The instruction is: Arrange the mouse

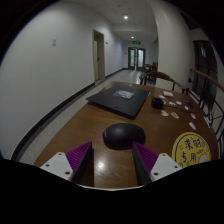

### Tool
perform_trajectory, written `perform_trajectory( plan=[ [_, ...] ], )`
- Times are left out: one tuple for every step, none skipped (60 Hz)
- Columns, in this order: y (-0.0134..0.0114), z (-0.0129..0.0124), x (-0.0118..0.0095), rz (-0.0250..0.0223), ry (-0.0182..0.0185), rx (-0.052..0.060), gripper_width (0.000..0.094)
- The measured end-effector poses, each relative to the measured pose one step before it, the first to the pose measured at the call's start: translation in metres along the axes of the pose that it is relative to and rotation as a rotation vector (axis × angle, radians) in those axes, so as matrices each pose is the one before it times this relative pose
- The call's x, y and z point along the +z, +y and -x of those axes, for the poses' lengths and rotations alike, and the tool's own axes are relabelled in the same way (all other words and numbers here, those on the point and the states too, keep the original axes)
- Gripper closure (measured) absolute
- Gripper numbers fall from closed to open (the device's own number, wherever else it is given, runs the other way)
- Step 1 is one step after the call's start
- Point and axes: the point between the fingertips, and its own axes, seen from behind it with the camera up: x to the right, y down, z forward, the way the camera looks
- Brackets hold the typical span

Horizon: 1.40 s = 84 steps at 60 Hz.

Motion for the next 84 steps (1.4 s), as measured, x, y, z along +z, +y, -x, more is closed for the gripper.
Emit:
perform_trajectory(
  plan=[
    [-0.00131,-0.00033,0.00202,0.00233,0.00028,0.0012,0.0107],
    [-0.00141,-0.00035,0.00203,0.00149,0.0006,0.0012,0.0109],
    [-0.00139,-0.00072,0.00194,0.00248,0.00032,0.0011,0.0113],
    [-0.0013,-0.00029,0.00177,0.00201,0.0003,0.002,0.0114],
    [-0.00088,-0.00033,0.00201,0.00455,0.00005,0.0038,0.0103],
    [-0.00002,0.00136,-0.00014,0.00984,0.00016,0.0088,0.0109],
    [-0.00226,0.00077,0.00085,-0.00085,-0.00269,0.0066,0.0102],
    [-0.00289,0.00197,0.00155,-0.00129,-0.00933,0.0061,0.0093],
    [-0.00041,0.00155,0.00197,0.00746,-0.00675,0.0113,0.0081],
    [-0.00048,0.00072,0.00173,0.00676,-0.00478,0.0064,0.0083],
    [-0.00263,0.00014,0.00182,-0.00241,-0.00204,0.0009,0.0083],
    [-0.00057,-0.00056,0.00359,0.00647,0.00108,0.0004,0.0089],
    [-0.00106,0.00072,-0.00046,0.00508,0.00164,0.0014,0.0091],
    [-0.00166,-0.00016,0.00054,0.00143,0.00068,0.001,0.0092],
    [-0.00089,-0.00063,0.00122,0.00508,0.00199,0.002,0.0096],
    [-0.00106,-0.00033,0.00124,0.005,0.00183,0.0012,0.01],
    [-0.00148,-0.00029,0.0013,0.00287,0.00209,-0.0003,0.0105],
    [-0.0012,-0.00012,0.00146,0.00447,0.00259,-0.0001,0.0106],
    [-0.00106,0.00019,0.00154,0.00433,0.00244,-0.0002,0.0108],
    [-0.00125,0.00008,0.00147,0.00265,0.00232,-0.0018,0.011],
    [-0.00062,-0.00143,0.00485,0.00243,0.00386,-0.0027,0.0107],
    [-0.00087,0.00012,0.00145,0.00453,0.00483,-0.0049,0.0106],
    [-0.00114,-0.00034,0.00137,0.00317,0.0048,-0.0022,0.0109],
    [-0.00145,-0.0005,0.00129,0.00306,0.00636,-0.0004,0.0111],
    [-0.00101,-0.00033,0.00141,0.0034,0.00621,0.0007,0.0108],
    [-0.00117,-0.00041,0.00165,0.00319,0.00636,0.0008,0.0112],
    [-0.00149,-0.00113,0.00297,0.00067,0.00786,-0.0002,0.0112],
    [-0.00097,0.00042,0.00233,0.00273,0.00674,0.0013,0.0112],
    [-0.00105,-0.00009,0.00182,0.00216,0.00814,0.0019,0.0112],
    [-0.00134,-0.00048,0.0017,0.00156,0.00883,0.0017,0.0115],
    [-0.00107,-0.00044,0.00169,0.00259,0.00973,0.001,0.0115],
    [-0.00145,0.00037,0.00143,0.0011,0.00693,0.0011,0.0117],
    [-0.00105,0.00044,0.00131,0.00306,0.006,0.004,0.0121],
    [-0.00071,0.0002,0.00118,0.00464,0.00645,0.0059,0.0124],
    [-0.00106,-0.00098,0.00218,0.0027,0.00578,0.0068,0.0134],
    [-0.00053,-0.00057,0.00076,0.00468,0.00651,0.0057,0.0139],
    [-0.00026,-0.00048,0.00082,0.00425,0.00605,0.0032,0.0165],
    [-0.00059,0.00003,0.00076,0.00148,0.00291,0.0022,0.0212],
    [-0.00086,0.00001,0.00109,0.00084,0.00178,0.0025,0.0259],
    [-0.00053,0.00009,0.00117,0.00092,0.00089,0.0024,0.0306],
    [-0.00099,0.00063,0.00073,-0.00155,-0.00344,0.0027,0.0353],
    [0.00036,0.00105,0.00053,0.00404,-0.00458,0.0091,0.0397],
    [-0.0001,0.00038,0.00045,0.00141,-0.0002,0.008,0.0402],
    [0.00071,-0.00054,0.00009,0.00416,0.00012,0.0021,0.0421],
    [0.00053,0.00023,-0.00016,0.00314,-0.00268,-0.0007,0.0433],
    [-0.00027,0.00086,0.00008,-0.00035,-0.00568,-0.0011,0.0464],
    [0.00016,0.00087,-0.0001,0.00015,-0.00546,-0.0014,0.0482],
    [-0.00054,0.00039,-0.00003,-0.00416,-0.00509,-0.0032,0.0501],
    [-0.00011,0.0005,0.0002,-0.00213,-0.0055,-0.0048,0.0516],
    [-0.00048,0.0006,-0.00002,-0.00432,-0.00512,-0.0068,0.053],
    [-0.00046,0.00077,-0.00013,-0.0045,-0.00677,-0.0074,0.0545],
    [-0.00025,0.00115,-0.00053,-0.0033,-0.00822,-0.0065,0.0549],
    [-0.00012,0.00151,-0.00108,-0.00395,-0.01034,-0.007,0.0574],
    [0.00025,0.00136,-0.00082,-0.00108,-0.0121,-0.0047,0.0579],
    [0.00065,0.00203,-0.0018,0.00063,-0.01456,-0.004,0.0588],
    [0.00153,0.00248,-0.00275,0.00399,-0.01594,-0.005,0.0601],
    [0.00164,0.00244,-0.00366,0.00365,-0.01545,-0.0089,0.0602],
    [0.0022,0.00185,-0.00382,-0.00043,-0.01441,-0.0124,0.0604],
    [-0.00102,0.00199,-0.00483,-0.0094,-0.01225,-0.0107,0.0605],
    [-0.00352,0.00088,-0.00608,-0.01988,-0.00695,-0.0062,0.0606],
    [-0.0054,-0.00114,-0.00709,-0.02451,-0.00036,-0.0074,0.0606],
    [-0.00513,-0.00261,-0.00833,-0.02191,0.0041,-0.0133,0.0606],
    [-0.00576,-0.00354,-0.00914,-0.02312,0.00633,-0.0135,0.0605],
    [-0.0069,-0.00419,-0.01044,-0.02685,0.00663,-0.0094,0.0607],
    [-0.00946,-0.00276,-0.01133,-0.0273,0.00402,-0.0045,0.0607],
    [-0.00487,-0.00313,-0.01146,-0.02912,0.00156,-0.0065,0.0606],
    [-0.00738,-0.0048,-0.01138,-0.02739,0.00024,-0.0011,0.0606],
    [-0.00651,-0.00502,-0.01099,-0.02554,-0.00005,-0.0001,0.0605],
    [-0.00522,-0.00635,-0.0108,-0.02009,0.0015,-0.0017,0.0606],
    [-0.00502,-0.00727,-0.01086,-0.01602,0.00434,-0.0013,0.0607],
    [-0.00438,-0.01015,-0.00822,-0.01538,0.00612,0.0031,0.0606],
    [-0.00277,-0.01042,-0.00956,-0.01533,0.01197,0.0055,0.0606],
    [-0.00194,-0.01177,-0.00877,-0.01296,0.01604,0.006,0.0607],
    [-0.00061,-0.01289,-0.00806,-0.01027,0.01985,0.0068,0.0608],
    [0.00039,-0.01424,-0.00702,-0.00782,0.02253,0.0084,0.0608],
    [0.00202,-0.01418,-0.0065,-0.00402,0.02324,0.0103,0.0608],
    [0.00318,-0.01398,-0.00537,-0.00102,0.02185,0.0117,0.0606],
    [0.00441,-0.01372,-0.00403,0.00147,0.0203,0.0109,0.0606],
    [0.00357,-0.01225,-0.00028,0.0046,0.01856,0.0086,0.0607],
    [0.00594,-0.01184,-0.00085,0.00895,0.01568,0.0064,0.0607],
    [0.00827,-0.01092,0.00043,0.01418,0.01487,0.004,0.0607],
    [0.00944,-0.01047,0.00127,0.01862,0.01373,0.0041,0.0609],
    [0.0092,-0.00917,0.00164,0.01972,0.01273,0.0066,0.0609],
    [0.00985,-0.00834,0.00284,0.0209,0.01144,0.0084,0.0608]
  ],
)
